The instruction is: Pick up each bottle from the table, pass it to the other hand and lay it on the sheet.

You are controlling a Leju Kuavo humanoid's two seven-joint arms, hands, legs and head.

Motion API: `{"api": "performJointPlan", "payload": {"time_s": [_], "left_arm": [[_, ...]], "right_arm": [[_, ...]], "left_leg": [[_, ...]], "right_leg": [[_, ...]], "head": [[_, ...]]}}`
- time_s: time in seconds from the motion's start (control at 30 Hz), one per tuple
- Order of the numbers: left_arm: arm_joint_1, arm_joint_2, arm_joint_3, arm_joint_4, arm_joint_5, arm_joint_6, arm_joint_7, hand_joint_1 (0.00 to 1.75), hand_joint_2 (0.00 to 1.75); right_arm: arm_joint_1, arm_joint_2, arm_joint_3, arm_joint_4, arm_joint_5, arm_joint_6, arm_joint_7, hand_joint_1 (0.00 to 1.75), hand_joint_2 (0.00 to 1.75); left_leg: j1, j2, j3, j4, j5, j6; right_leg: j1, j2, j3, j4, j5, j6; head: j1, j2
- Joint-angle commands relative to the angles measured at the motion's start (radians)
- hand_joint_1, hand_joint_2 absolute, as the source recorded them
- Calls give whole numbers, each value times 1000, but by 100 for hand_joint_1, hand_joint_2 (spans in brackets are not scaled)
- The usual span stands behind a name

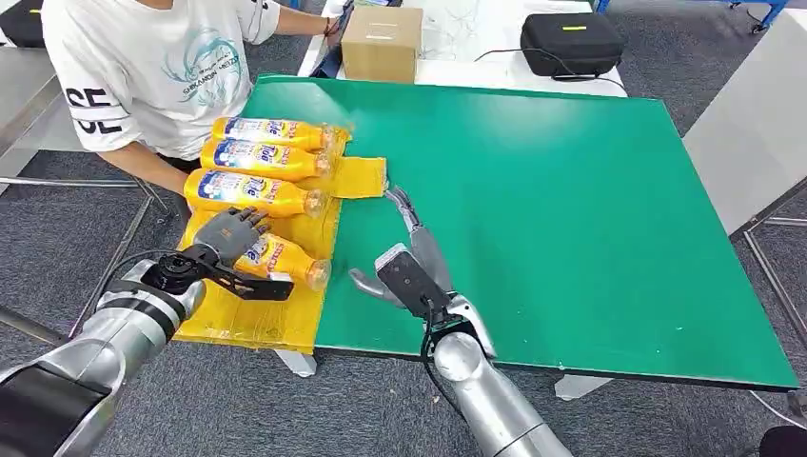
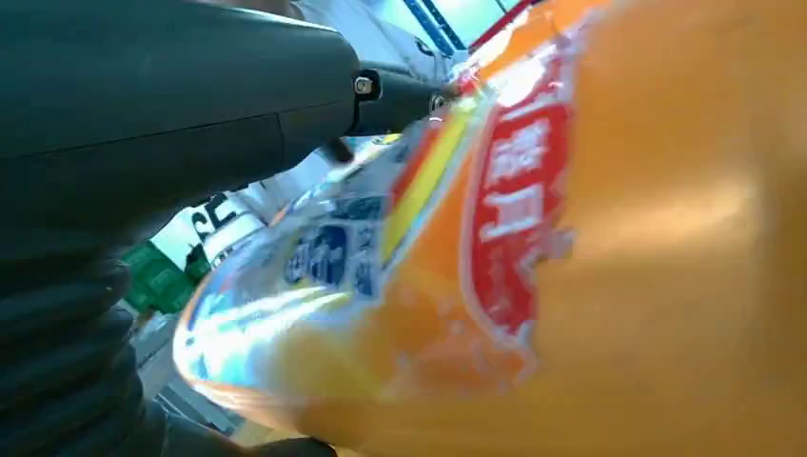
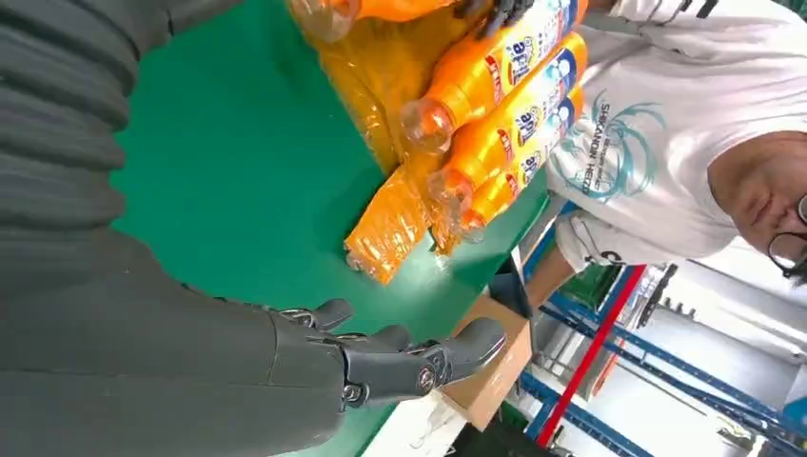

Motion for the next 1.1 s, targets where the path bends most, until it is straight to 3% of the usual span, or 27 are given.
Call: {"api": "performJointPlan", "payload": {"time_s": [0.03,0.37,0.7,0.73,0.83,1.1], "left_arm": [[-31,-58,-41,80,21,22,-5,0,175],[6,-99,18,45,133,96,-73,0,175],[235,-133,347,-217,582,248,-369,0,175],[281,-150,416,-285,676,236,-426,0,175],[344,-169,469,-393,764,184,-449,0,175],[468,-230,501,-634,1145,-19,-449,0,175]], "right_arm": [[-59,-24,34,74,6,5,14,0,175],[-64,-30,28,86,17,3,20,0,175],[-40,-22,15,73,2,-47,-8,0,175],[-28,-19,7,61,-12,-67,-19,0,175],[-15,-18,5,46,-25,-89,-29,0,175],[38,-8,-14,-3,-88,-143,-72,0,175]], "left_leg": [[1,0,3,0,-1,-1],[1,0,6,0,-3,-1],[0,1,8,-1,-3,-1],[0,1,5,-1,-2,-1],[0,1,6,-1,-3,-1],[0,1,6,0,-4,0]], "right_leg": [[1,0,4,0,-1,-1],[1,0,7,0,-3,-1],[0,1,7,-1,-3,-1],[0,1,5,-1,-2,-1],[0,1,5,-1,-2,-1],[1,0,5,-1,-3,-1]], "head": [[0,0],[0,0],[0,0],[0,0],[0,0],[0,0]]}}
